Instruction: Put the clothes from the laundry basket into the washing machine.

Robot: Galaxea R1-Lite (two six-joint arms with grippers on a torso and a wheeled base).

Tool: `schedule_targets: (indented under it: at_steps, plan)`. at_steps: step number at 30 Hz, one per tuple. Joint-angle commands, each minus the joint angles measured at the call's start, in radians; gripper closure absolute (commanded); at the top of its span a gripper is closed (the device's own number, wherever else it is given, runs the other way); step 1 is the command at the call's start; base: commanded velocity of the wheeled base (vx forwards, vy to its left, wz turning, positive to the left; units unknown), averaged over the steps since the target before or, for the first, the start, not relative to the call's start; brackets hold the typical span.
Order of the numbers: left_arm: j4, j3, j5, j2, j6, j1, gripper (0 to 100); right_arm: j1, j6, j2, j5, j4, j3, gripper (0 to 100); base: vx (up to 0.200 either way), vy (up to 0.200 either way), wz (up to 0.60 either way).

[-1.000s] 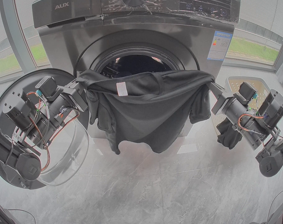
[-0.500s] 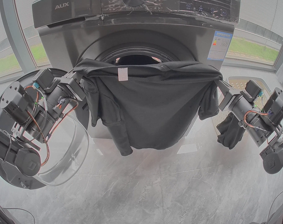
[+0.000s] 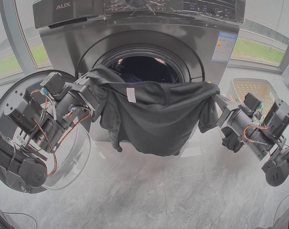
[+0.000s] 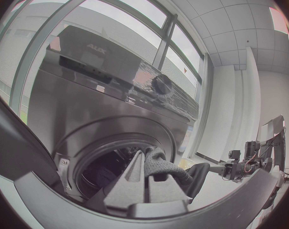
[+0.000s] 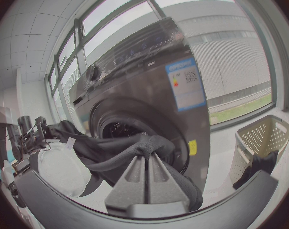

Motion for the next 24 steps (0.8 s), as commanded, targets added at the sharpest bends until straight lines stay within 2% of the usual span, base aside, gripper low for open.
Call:
schedule_targets:
  at_steps: [1, 2, 3, 4, 8, 10, 11, 16, 21, 22, 23, 24]
  plan:
    - [-0.004, -0.004, -0.004, 0.068, 0.000, -0.064, 100, 0.073, 0.011, 0.087, 0.001, -0.007, 0.063, 100, 0.000, 0.000, 0.00]
    - [-0.004, -0.013, -0.006, 0.091, 0.000, -0.072, 100, 0.073, 0.011, 0.087, 0.001, -0.007, 0.063, 100, 0.000, 0.000, 0.00]
    - [-0.004, -0.024, -0.006, 0.105, 0.000, -0.079, 100, 0.141, 0.023, 0.101, -0.002, -0.010, 0.067, 100, 0.000, 0.000, 0.00]
    - [-0.004, -0.043, -0.004, 0.122, 0.002, -0.089, 100, 0.176, 0.032, 0.117, -0.007, -0.011, 0.066, 100, 0.000, 0.000, 0.00]
    - [-0.006, -0.055, -0.004, 0.163, 0.020, -0.096, 100, 0.210, 0.040, 0.218, -0.007, -0.017, 0.052, 100, 0.000, 0.000, 0.00]
    - [-0.006, -0.056, -0.003, 0.162, 0.020, -0.092, 100, 0.215, 0.038, 0.261, -0.002, -0.028, 0.055, 100, 0.000, 0.000, 0.00]
    - [-0.006, -0.056, -0.003, 0.159, 0.020, -0.092, 100, 0.216, 0.037, 0.272, -0.002, -0.028, 0.058, 0, 0.000, 0.000, 0.00]
    - [-0.004, -0.076, 0.000, 0.119, 0.019, -0.098, 100, 0.261, 0.037, 0.362, 0.001, -0.027, 0.104, 0, 0.000, 0.000, 0.00]
    - [-0.004, -0.076, 0.002, 0.093, 0.020, -0.107, 100, 0.274, 0.035, 0.431, -0.002, -0.030, 0.082, 0, 0.000, 0.000, 0.00]
    - [-0.004, -0.072, 0.000, 0.079, 0.019, -0.109, 100, 0.274, 0.034, 0.456, -0.008, -0.028, 0.043, 0, 0.000, 0.000, 0.00]
    - [-0.004, -0.072, 0.000, 0.079, 0.019, -0.109, 100, 0.274, 0.034, 0.456, -0.008, -0.028, 0.043, 0, 0.000, 0.000, 0.00]
    - [-0.004, -0.069, -0.003, 0.070, 0.020, -0.110, 100, 0.271, 0.034, 0.488, -0.013, -0.028, -0.023, 0, 0.000, 0.000, 0.00]
